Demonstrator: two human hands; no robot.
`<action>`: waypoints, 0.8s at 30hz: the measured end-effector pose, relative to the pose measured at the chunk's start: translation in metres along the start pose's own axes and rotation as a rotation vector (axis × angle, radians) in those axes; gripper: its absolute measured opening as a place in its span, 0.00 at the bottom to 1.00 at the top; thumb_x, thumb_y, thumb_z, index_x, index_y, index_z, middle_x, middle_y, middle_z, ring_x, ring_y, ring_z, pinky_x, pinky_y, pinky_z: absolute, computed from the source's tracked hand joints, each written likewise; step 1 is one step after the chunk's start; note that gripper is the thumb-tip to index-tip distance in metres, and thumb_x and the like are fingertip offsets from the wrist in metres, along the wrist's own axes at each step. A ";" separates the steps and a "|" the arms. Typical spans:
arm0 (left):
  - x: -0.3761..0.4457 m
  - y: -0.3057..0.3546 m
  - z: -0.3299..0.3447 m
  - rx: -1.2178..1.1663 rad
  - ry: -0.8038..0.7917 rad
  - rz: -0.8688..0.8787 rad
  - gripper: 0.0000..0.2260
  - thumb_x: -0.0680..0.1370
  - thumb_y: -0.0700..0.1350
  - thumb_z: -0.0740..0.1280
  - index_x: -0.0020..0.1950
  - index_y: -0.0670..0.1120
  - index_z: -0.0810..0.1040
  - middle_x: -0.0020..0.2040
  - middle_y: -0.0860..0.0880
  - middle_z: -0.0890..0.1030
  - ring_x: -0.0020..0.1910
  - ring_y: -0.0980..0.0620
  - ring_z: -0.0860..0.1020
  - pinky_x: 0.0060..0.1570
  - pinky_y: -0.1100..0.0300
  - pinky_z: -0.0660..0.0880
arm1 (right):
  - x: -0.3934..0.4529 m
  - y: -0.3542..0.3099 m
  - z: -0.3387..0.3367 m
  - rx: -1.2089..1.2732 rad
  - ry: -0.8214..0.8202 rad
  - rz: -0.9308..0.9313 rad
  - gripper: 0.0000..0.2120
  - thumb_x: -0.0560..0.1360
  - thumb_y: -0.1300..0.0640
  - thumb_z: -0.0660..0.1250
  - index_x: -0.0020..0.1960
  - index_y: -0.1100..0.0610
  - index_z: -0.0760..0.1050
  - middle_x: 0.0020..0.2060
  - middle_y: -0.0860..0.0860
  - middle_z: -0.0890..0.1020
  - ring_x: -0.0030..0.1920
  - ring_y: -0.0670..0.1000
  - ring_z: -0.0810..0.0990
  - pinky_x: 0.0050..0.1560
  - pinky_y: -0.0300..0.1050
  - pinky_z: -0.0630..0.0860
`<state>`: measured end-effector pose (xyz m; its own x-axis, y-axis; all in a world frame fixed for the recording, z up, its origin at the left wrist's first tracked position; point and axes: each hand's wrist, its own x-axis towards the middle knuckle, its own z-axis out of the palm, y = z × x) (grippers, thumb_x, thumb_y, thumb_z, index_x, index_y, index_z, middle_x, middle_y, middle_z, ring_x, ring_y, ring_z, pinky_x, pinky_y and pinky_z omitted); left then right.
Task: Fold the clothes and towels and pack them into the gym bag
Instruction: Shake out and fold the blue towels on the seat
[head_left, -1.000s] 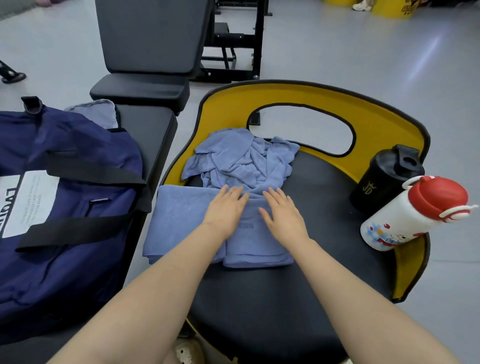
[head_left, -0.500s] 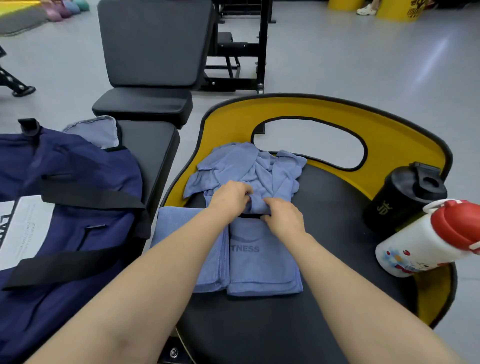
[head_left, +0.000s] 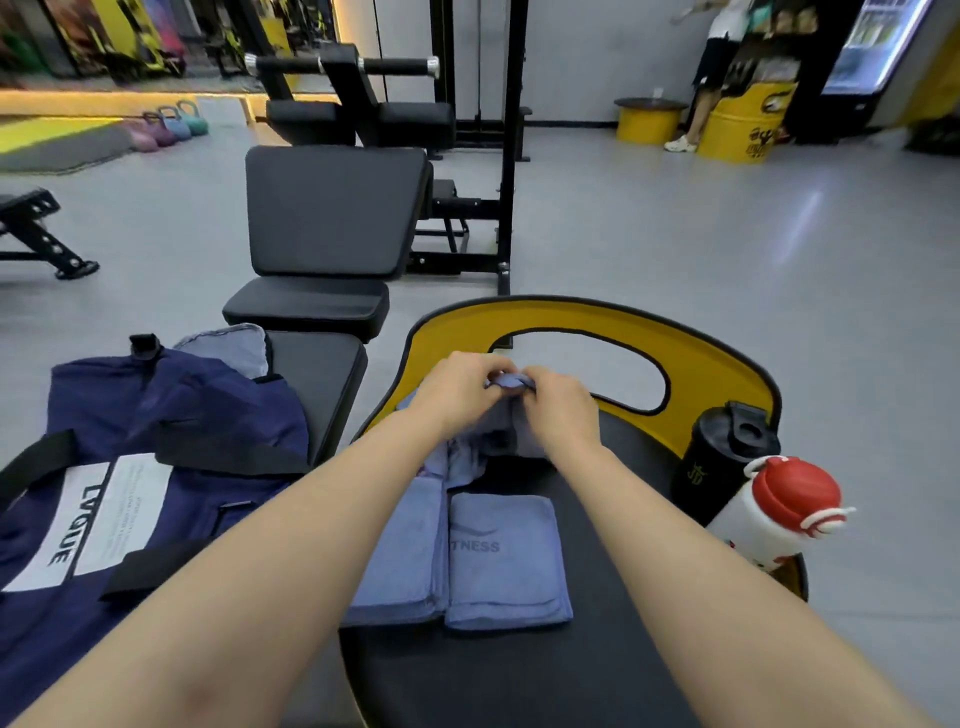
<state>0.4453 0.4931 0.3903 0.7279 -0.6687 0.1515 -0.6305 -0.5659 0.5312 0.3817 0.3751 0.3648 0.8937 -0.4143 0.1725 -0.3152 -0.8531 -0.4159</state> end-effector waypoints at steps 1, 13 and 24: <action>0.000 0.008 -0.011 -0.024 0.034 0.024 0.07 0.78 0.46 0.66 0.53 0.48 0.82 0.49 0.49 0.83 0.48 0.48 0.78 0.49 0.50 0.75 | 0.000 -0.004 -0.013 0.011 0.029 -0.004 0.11 0.79 0.59 0.57 0.56 0.55 0.76 0.50 0.57 0.81 0.51 0.60 0.77 0.42 0.47 0.69; -0.016 0.128 -0.150 -0.034 0.290 0.218 0.05 0.75 0.39 0.68 0.47 0.41 0.83 0.46 0.45 0.84 0.47 0.48 0.79 0.50 0.57 0.74 | -0.008 -0.068 -0.175 0.115 0.180 -0.114 0.15 0.79 0.59 0.57 0.58 0.49 0.79 0.54 0.57 0.81 0.54 0.60 0.77 0.41 0.43 0.66; -0.041 0.220 -0.259 -0.085 0.529 0.244 0.05 0.77 0.40 0.66 0.49 0.43 0.81 0.48 0.48 0.81 0.49 0.51 0.77 0.52 0.59 0.72 | -0.037 -0.104 -0.301 0.343 0.359 -0.149 0.17 0.76 0.53 0.65 0.30 0.48 0.69 0.33 0.49 0.74 0.39 0.54 0.73 0.36 0.46 0.66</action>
<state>0.3467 0.5211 0.7165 0.6139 -0.4306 0.6616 -0.7886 -0.3707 0.4905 0.2852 0.3838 0.6702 0.7358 -0.4302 0.5231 -0.0162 -0.7833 -0.6214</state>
